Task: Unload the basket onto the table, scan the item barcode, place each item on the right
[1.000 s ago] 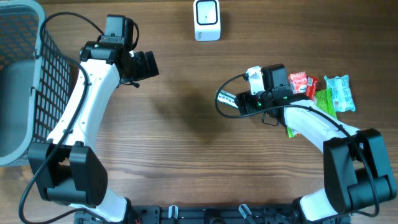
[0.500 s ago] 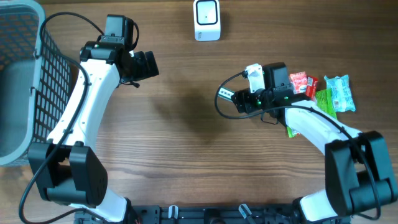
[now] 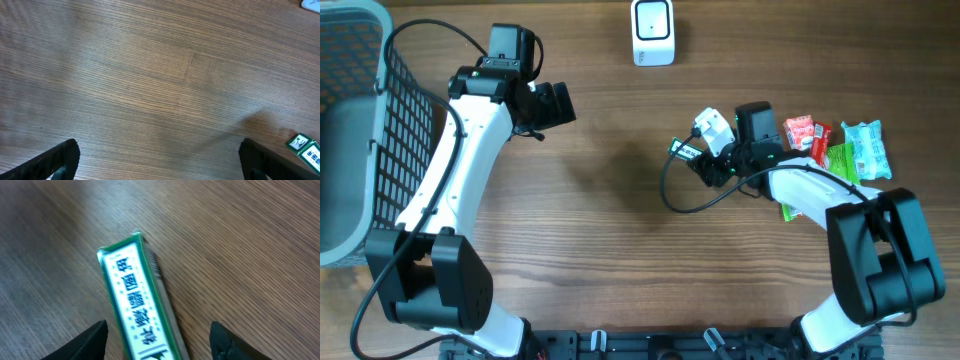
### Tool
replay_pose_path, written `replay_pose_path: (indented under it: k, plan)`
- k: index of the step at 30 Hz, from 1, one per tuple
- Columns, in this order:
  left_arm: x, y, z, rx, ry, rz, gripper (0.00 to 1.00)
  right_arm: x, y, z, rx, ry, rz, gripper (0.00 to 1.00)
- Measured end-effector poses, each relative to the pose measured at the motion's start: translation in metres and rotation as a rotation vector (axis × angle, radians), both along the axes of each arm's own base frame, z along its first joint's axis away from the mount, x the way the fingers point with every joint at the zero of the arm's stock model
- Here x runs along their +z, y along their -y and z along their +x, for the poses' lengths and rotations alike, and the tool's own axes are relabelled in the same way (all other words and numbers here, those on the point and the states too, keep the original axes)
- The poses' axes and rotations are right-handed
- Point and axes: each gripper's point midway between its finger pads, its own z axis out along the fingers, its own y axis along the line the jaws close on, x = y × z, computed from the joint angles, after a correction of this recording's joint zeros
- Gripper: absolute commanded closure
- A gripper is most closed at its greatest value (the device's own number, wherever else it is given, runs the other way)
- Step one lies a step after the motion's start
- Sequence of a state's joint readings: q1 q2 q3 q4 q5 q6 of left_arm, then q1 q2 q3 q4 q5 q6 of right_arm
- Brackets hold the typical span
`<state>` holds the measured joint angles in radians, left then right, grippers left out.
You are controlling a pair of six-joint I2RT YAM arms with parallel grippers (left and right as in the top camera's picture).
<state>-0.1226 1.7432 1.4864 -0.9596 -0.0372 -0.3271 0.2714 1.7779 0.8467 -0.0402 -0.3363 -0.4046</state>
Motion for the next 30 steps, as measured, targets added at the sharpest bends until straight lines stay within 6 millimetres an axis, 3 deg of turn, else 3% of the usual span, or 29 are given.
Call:
replay_pose_path:
  k: [6,12,17,20,24,28,30]
  plan:
    - [0.000,0.000,0.000,0.000,0.000,0.000,0.00,-0.017,-0.011,-0.006,0.060,-0.012,-0.040,0.36]
    - [0.000,0.000,0.000,0.000,0.000,0.000,0.00,-0.019,-0.006,-0.003,0.049,-0.001,-0.073,0.48]
    - [0.000,0.000,0.000,0.000,0.000,0.000,0.00,-0.015,-0.007,-0.005,0.003,-0.037,-0.038,0.60]
    - [0.000,0.000,0.000,0.000,0.000,0.000,0.00,0.001,-0.014,-0.008,-0.031,-0.058,0.033,0.65]
    - [0.000,0.000,0.000,0.000,0.000,0.000,0.00,0.035,-0.021,-0.014,-0.040,-0.053,0.112,0.65]
    - [0.000,0.000,0.000,0.000,0.000,0.000,0.00,0.055,-0.021,-0.022,-0.055,-0.062,0.141,0.44]
    - [0.000,0.000,0.000,0.000,0.000,0.000,0.00,0.055,-0.017,-0.022,-0.073,-0.060,0.125,0.43]
